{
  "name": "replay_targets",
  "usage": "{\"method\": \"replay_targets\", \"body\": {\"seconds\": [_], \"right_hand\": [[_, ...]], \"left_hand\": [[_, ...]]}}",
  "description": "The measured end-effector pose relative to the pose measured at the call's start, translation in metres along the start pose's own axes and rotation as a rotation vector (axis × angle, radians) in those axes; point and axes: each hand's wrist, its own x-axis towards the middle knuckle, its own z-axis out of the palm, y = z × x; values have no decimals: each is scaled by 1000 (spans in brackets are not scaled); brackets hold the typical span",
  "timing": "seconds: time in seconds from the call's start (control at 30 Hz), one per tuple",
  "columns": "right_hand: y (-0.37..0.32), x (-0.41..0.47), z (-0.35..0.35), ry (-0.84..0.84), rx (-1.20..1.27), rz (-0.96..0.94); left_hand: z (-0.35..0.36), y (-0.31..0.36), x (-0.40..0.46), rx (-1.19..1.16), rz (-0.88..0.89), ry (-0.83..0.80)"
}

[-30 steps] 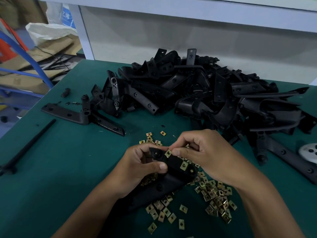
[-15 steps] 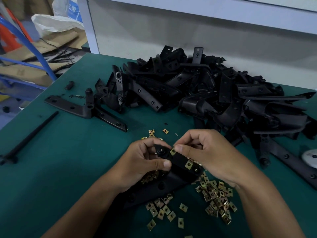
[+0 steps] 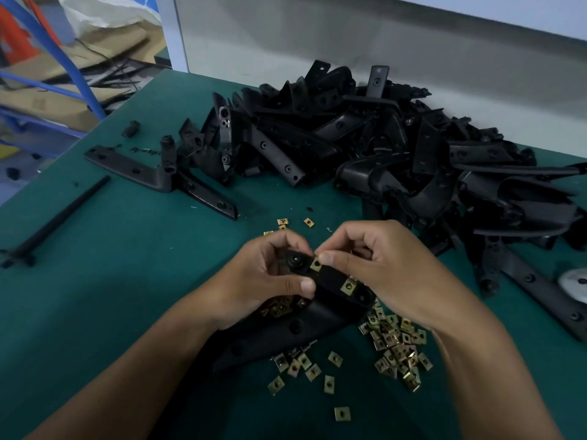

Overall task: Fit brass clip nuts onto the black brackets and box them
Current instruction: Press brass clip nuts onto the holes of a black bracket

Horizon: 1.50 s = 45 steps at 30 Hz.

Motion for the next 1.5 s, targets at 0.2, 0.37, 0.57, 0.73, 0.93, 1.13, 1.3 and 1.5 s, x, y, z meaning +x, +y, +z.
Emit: {"method": "replay_targets", "body": {"seconds": [0.2,0.37,0.57,0.73,0.93,1.13,1.3,1.5], "right_hand": [[0,-1,-5,26,72,58],[7,-2,-22,208,142,82],[4,-6,-24,103,100,119],[5,-6,-18,-2,-48,97],[11,2,-4,146,-208,8],[5,1,-6,194,-286,-66],[-13,-22,-7,306,-286,-166],[-20,-95,-6,484,-211,-157]], "left_hand": [[-1,1,3,-29,44,95],[0,1,4,6,127,131],[-2,-1,4,62,192,207],[1,-1,5,90,223,219],[-5,-4,5,133,257,282],[-2,2,2,150,261,328],[14,18,-8,189,251,350],[61,30,-28,340,248,339]]}}
